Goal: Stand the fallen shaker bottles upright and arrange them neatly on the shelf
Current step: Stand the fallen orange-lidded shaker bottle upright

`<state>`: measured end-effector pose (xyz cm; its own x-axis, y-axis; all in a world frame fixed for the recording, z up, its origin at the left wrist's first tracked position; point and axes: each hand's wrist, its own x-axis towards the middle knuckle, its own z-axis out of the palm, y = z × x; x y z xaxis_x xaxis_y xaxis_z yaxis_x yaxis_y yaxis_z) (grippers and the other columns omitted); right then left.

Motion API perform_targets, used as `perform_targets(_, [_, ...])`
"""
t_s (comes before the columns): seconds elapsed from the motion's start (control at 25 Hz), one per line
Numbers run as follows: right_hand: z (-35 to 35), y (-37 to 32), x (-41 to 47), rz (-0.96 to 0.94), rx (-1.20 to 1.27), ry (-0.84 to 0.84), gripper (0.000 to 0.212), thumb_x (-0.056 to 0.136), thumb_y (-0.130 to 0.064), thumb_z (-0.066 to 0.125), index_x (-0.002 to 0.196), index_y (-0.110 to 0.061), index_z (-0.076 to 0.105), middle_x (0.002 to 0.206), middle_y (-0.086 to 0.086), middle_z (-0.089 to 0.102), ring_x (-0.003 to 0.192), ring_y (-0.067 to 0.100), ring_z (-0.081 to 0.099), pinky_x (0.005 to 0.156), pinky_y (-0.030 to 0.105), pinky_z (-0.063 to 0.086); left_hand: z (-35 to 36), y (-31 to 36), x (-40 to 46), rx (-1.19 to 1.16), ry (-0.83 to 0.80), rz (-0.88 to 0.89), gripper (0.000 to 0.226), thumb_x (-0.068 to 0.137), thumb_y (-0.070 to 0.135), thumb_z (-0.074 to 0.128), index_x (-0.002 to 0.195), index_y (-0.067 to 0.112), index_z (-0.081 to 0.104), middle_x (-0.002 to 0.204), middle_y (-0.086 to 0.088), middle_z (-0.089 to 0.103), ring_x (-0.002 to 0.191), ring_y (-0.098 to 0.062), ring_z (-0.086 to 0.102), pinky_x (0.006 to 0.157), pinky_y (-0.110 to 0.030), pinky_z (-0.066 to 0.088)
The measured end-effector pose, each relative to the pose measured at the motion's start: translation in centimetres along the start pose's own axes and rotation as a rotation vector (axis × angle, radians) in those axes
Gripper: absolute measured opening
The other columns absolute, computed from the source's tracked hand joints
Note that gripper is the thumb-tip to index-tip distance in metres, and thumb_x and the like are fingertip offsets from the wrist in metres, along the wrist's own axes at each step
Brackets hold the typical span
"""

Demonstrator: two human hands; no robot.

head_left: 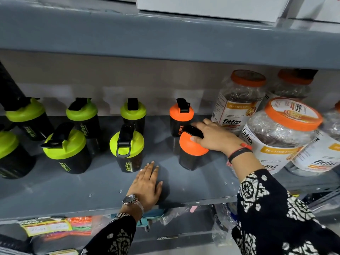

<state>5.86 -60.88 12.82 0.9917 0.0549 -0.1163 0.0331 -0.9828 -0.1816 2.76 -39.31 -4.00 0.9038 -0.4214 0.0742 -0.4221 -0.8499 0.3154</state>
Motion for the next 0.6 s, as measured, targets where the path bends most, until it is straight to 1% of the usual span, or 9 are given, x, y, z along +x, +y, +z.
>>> perform_targets(0.08, [0.3,-0.5,0.1,0.022,0.016,0.021,0.053,0.089,-0.039,0.048,0.136,-0.020,0.032,0.130,0.016,0.045,0.123,0.036,0.041,0.099,0.043,0.038,-0.1,0.1,0.0,-0.012,0.009,0.001,0.057,0.095,0.036,0.030,0.142,0.013,0.008,0.156,-0.008,0.003,0.143,-0.021,0.003,0.116,-0.030,0.001])
perform_targets(0.12, [0.5,-0.9,0.0,0.031,0.027,0.047,0.050,0.088,-0.039,0.047,0.133,-0.018,0.036,0.127,0.017,0.048,0.120,0.036,0.044,0.096,0.042,0.039,-0.1,0.1,0.0,-0.019,0.016,-0.001,0.057,0.095,0.036,0.030,0.141,0.013,0.008,0.156,-0.008,0.004,0.142,-0.021,0.004,0.116,-0.030,0.001])
perform_targets(0.24, [1.0,-2.0,-0.1,0.076,0.053,0.158,0.038,0.086,-0.036,0.049,0.113,-0.009,0.050,0.111,0.021,0.058,0.106,0.039,0.054,0.083,0.039,0.045,-0.3,0.2,-0.2,-0.030,0.035,0.000,0.057,0.094,0.036,0.032,0.141,0.013,0.010,0.155,-0.008,0.006,0.142,-0.021,0.006,0.116,-0.030,0.003])
perform_targets(0.36, [1.1,-3.3,-0.6,0.167,0.050,0.255,0.036,0.085,-0.034,0.052,0.103,-0.003,0.057,0.104,0.021,0.061,0.097,0.040,0.058,0.073,0.036,0.045,-0.3,0.2,-0.2,-0.034,0.051,-0.004,0.056,0.094,0.035,0.035,0.141,0.012,0.014,0.155,-0.010,0.010,0.142,-0.022,0.009,0.116,-0.031,0.005])
perform_targets(0.44, [1.2,-4.0,-0.7,0.188,0.036,0.278,0.037,0.085,-0.034,0.053,0.102,-0.002,0.059,0.103,0.022,0.062,0.095,0.040,0.059,0.072,0.035,0.045,-0.3,0.3,-0.2,-0.035,0.058,-0.010,0.056,0.094,0.034,0.035,0.141,0.012,0.014,0.155,-0.010,0.010,0.142,-0.023,0.009,0.116,-0.031,0.005])
perform_targets(0.52, [1.1,-4.2,-0.9,0.187,0.054,0.262,0.040,0.087,-0.039,0.050,0.103,-0.003,0.057,0.105,0.021,0.061,0.097,0.039,0.058,0.073,0.035,0.045,-0.4,0.4,-0.2,-0.034,0.052,-0.007,0.055,0.094,0.033,0.035,0.140,0.011,0.016,0.154,-0.010,0.013,0.142,-0.023,0.011,0.116,-0.031,0.006])
perform_targets(0.56, [1.1,-3.8,-1.3,0.196,0.093,0.272,0.043,0.089,-0.043,0.045,0.105,-0.004,0.056,0.105,0.021,0.061,0.098,0.039,0.058,0.076,0.037,0.045,-0.6,0.4,-0.4,-0.055,0.055,-0.002,0.053,0.094,0.031,0.037,0.139,0.010,0.021,0.153,-0.011,0.018,0.141,-0.024,0.015,0.116,-0.032,0.010])
perform_targets(0.6, [1.4,-3.0,-1.8,0.214,0.160,0.329,0.044,0.091,-0.044,0.039,0.107,-0.005,0.054,0.106,0.022,0.060,0.099,0.039,0.057,0.078,0.039,0.046,-0.9,0.5,-0.8,-0.097,0.086,0.007,0.049,0.092,0.029,0.042,0.135,0.007,0.031,0.148,-0.015,0.030,0.137,-0.028,0.026,0.114,-0.034,0.017])
